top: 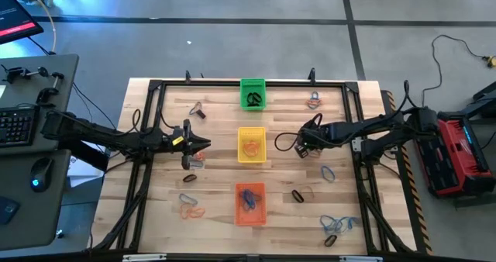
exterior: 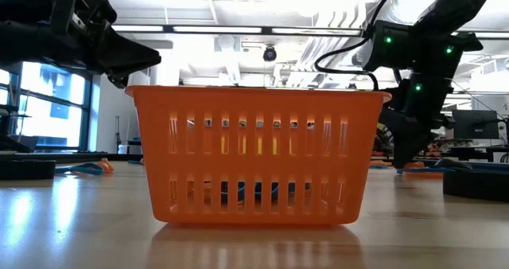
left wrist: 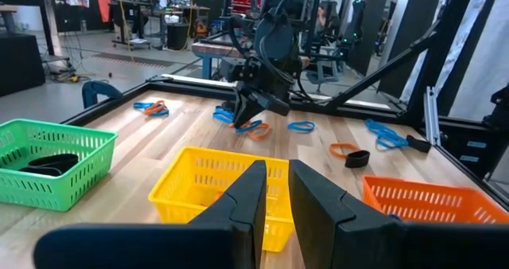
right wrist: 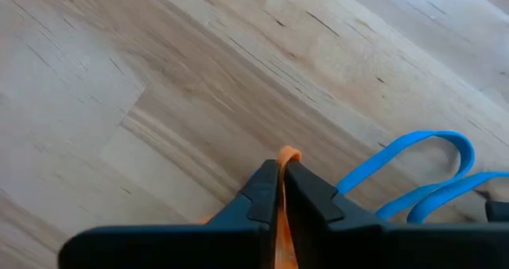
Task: Sort rubber bands into baskets
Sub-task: Put the orange rubber band into the yellow bin
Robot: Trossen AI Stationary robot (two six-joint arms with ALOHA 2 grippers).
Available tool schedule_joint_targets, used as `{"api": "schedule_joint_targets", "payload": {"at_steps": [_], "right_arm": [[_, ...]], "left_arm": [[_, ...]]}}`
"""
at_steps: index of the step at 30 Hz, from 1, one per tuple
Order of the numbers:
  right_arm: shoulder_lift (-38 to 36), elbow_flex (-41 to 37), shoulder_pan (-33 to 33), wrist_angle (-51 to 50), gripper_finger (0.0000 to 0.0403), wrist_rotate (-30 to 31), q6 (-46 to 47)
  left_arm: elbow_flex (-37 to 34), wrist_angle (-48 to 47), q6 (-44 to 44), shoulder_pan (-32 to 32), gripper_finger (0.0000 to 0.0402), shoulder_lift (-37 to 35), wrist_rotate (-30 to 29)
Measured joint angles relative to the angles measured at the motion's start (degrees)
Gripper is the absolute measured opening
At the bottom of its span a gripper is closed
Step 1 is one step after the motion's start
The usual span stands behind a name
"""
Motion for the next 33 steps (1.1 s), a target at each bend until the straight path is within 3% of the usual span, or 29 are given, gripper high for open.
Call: {"api": "schedule_joint_targets", "payload": {"at_steps": [4, 13, 21, 28, 33], "right_arm": [[0.00, 0.58, 0.47, -0.61, 0.0005, 0.55, 0.00], [-0.04, 9.91, 6.12, -5.15, 0.0001, 8.86, -3.79], [-0.05, 14.67, 9.98, 11.93, 0.0000, 8.83, -15.56], [3.69, 14.68, 10.62, 30.24, 0.0000, -0.03, -25.14], [10.16, 18.41, 10.60, 32.41, 0.0000, -1.86, -27.45]], "left_arm": [[0.00, 0.00, -0.44, 0.00, 0.0046, 0.00, 0.00], [0.00, 0.00, -0.86, 0.00, 0.0046, 0.00, 0.00], [0.00, 0.00, -0.87, 0.00, 0.0046, 0.00, 0.00], [0.00, 0.00, -0.85, -0.01, 0.0046, 0.00, -0.02], [0.00, 0.02, -0.85, 0.00, 0.0046, 0.00, -0.02]]}}
